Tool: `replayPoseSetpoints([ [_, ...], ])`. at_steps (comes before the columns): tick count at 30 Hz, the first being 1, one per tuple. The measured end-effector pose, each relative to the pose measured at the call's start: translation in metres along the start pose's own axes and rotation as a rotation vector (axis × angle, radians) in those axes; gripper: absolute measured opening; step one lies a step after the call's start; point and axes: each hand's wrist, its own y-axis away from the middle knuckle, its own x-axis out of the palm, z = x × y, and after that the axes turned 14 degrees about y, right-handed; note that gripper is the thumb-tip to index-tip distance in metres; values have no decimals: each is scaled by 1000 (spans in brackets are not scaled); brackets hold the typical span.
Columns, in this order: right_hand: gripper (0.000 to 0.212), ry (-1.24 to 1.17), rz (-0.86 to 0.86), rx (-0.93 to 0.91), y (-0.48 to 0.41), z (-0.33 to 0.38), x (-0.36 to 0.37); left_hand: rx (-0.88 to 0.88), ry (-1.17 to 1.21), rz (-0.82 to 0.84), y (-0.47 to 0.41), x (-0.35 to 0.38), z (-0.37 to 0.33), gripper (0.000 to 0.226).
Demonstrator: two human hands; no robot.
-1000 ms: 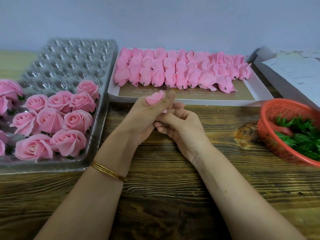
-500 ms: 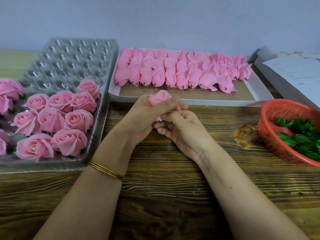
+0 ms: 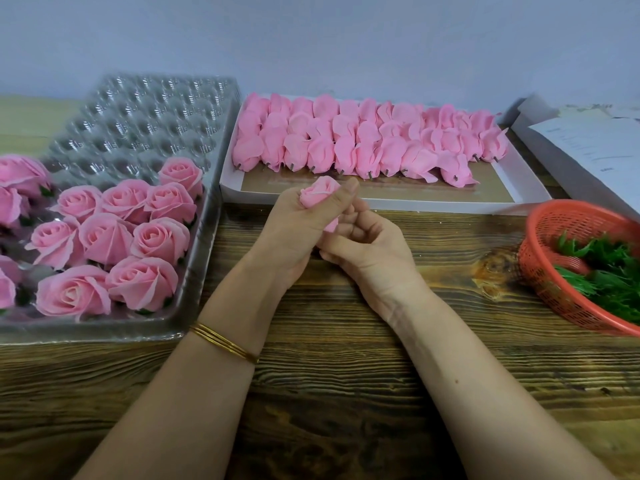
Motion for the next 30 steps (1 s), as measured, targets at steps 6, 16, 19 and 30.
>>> replayPoseSetpoints([
  [6,21,-12,47,36,1,4,-3,12,-6,112,1,-4,-1,26],
  [16,24,-37,97,99,1,13,-8,154,-113,84,-2,-4,6,32],
  [19,39,-59,-43,150,-1,14,-12,265,-208,44,-3,-3,9,31],
  [30,25,-37,-149,40,-1,16,-11,295,-466,115,-1,-1,16,14],
])
